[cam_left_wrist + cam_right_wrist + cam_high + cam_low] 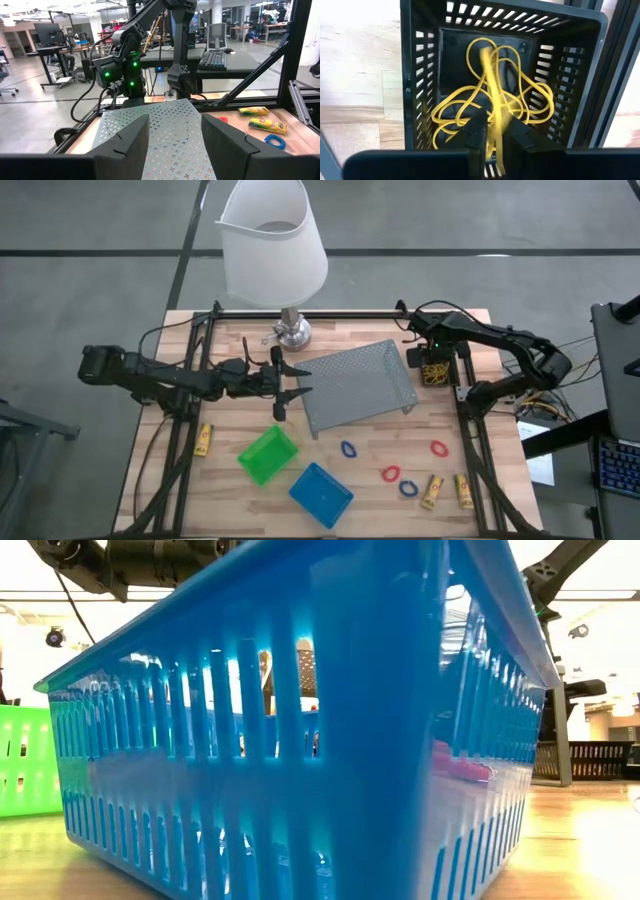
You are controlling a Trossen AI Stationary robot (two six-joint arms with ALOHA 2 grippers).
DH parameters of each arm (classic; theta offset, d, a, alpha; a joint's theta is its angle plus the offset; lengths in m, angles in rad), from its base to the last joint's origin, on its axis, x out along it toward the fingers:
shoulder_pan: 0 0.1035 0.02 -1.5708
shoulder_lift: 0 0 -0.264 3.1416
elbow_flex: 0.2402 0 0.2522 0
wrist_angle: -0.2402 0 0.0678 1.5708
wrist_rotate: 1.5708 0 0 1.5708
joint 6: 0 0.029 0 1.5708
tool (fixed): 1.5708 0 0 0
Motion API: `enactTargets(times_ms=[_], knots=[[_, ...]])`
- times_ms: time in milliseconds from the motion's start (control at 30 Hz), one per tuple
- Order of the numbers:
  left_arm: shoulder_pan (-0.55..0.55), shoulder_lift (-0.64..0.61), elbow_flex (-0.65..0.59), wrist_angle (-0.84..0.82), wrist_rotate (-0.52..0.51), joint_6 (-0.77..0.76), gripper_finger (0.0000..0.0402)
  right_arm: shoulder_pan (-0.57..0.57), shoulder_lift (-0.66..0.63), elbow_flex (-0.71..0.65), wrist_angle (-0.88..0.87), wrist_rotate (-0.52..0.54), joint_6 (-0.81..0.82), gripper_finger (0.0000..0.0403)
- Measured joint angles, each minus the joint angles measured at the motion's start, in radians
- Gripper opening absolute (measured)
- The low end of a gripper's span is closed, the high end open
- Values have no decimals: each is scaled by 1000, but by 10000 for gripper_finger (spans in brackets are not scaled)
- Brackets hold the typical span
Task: Pick & Place Office Desk Supplies
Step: Put the yellow rubber band into the black basket
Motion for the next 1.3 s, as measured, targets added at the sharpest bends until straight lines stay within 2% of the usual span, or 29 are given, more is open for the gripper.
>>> enactTargets(times_ms=[267, 467, 967, 1300], knots=[[0, 0, 0, -3, 0, 0, 184, 0, -5, 0, 9, 7, -4, 91], [0, 0, 0, -3, 0, 0, 184, 0, -6, 0, 12, 7, -48, 106], [0, 0, 0, -10, 0, 0, 184, 0, -20, 0, 22, 7, -20, 91], [0, -4, 0, -14, 0, 4, 184, 1, -163, 0, 34, 7, -26, 66]])
